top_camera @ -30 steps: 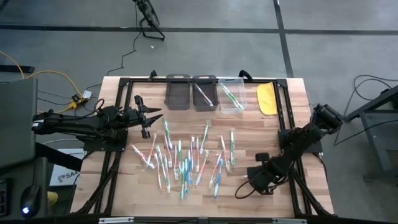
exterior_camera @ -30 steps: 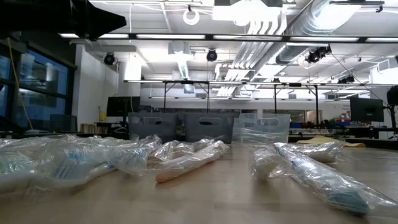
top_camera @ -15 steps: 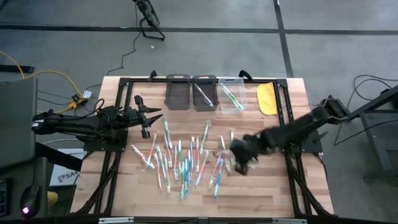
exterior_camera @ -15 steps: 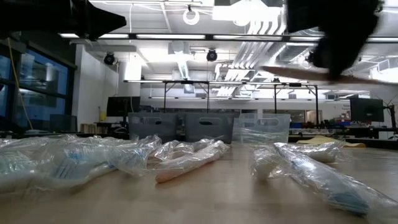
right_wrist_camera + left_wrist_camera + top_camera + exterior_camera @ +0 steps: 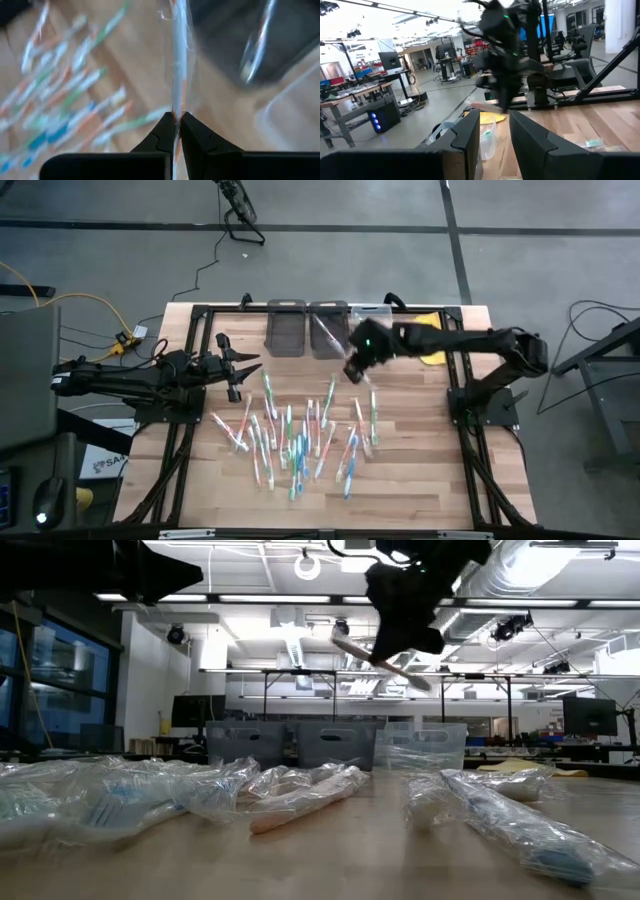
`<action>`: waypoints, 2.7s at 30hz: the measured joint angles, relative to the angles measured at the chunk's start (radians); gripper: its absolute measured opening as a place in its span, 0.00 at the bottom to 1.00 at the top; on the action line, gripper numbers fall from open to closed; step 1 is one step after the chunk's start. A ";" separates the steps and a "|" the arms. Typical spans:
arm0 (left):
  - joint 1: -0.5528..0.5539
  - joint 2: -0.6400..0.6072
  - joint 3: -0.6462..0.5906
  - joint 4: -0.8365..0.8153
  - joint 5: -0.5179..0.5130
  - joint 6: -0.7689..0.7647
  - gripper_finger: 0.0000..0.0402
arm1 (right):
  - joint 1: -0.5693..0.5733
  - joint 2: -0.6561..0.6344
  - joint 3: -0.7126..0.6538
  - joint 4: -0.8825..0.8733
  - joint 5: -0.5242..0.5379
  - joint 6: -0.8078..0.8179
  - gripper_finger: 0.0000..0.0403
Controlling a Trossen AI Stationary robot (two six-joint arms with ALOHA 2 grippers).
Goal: Pick & Place Toothbrushes
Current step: Put the orange toothbrush into the right black bin
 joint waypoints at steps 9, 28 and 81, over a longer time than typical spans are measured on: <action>0.000 0.000 0.000 -0.008 -0.001 0.001 0.25 | -0.132 0.166 0.245 0.013 -0.058 -0.125 0.03; 0.000 0.000 0.000 -0.034 -0.003 0.004 0.25 | -0.343 0.541 0.563 -0.108 -0.149 -0.149 0.03; 0.000 -0.001 0.000 -0.045 0.000 -0.002 0.25 | -0.245 0.444 0.539 -0.214 0.065 -0.188 0.31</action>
